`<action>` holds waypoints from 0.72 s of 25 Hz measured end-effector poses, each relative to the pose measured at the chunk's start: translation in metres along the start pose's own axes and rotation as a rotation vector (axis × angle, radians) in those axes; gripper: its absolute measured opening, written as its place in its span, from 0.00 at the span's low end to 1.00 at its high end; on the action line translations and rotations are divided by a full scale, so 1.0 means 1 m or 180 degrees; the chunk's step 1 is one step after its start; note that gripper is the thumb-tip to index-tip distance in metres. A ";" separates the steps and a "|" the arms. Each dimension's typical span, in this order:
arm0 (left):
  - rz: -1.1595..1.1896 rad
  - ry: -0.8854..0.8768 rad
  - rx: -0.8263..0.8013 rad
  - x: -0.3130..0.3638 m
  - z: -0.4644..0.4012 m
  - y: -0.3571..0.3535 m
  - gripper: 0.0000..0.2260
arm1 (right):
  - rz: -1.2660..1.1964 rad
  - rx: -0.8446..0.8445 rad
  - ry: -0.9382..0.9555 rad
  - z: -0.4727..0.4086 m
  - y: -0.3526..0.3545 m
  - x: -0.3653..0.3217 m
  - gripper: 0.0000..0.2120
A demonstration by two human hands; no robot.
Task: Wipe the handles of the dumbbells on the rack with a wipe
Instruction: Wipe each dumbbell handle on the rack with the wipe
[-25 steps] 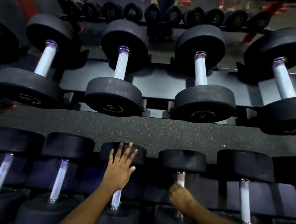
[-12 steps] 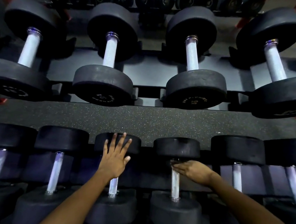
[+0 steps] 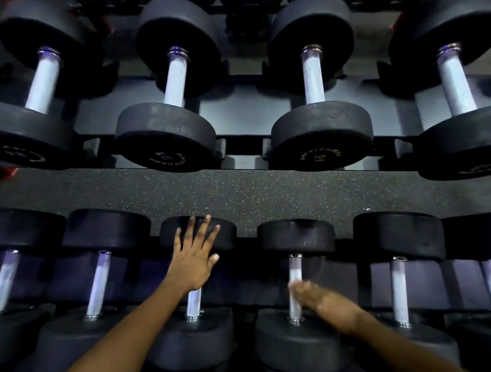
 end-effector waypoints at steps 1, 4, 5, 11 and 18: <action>-0.0022 -0.0002 -0.0023 -0.001 0.000 0.000 0.30 | -0.0143 -0.0112 0.0154 0.012 -0.014 -0.007 0.29; -0.0103 -0.0058 0.0027 0.001 0.001 0.004 0.29 | -0.1189 0.0521 -0.1031 0.022 0.009 0.031 0.17; -0.0041 0.0019 0.0033 0.000 0.002 0.007 0.28 | -0.1698 0.1188 -0.1886 0.026 0.018 0.064 0.14; 0.0326 0.0631 -0.0178 -0.008 0.002 0.000 0.30 | -0.5644 0.1817 -0.3283 -0.020 -0.010 0.091 0.16; 0.0304 0.0583 -0.0123 -0.006 0.000 -0.001 0.31 | -0.4782 0.0397 -0.2613 -0.007 -0.045 0.044 0.16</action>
Point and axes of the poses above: each hand's wrist, its own z-axis away from the middle knuckle, its own y-axis out of the back of the hand, x = y × z, the point moved 10 cm from there along -z, towards the middle knuckle, and after that the axes turned 11 degrees about -z, right-handed, at the moved point
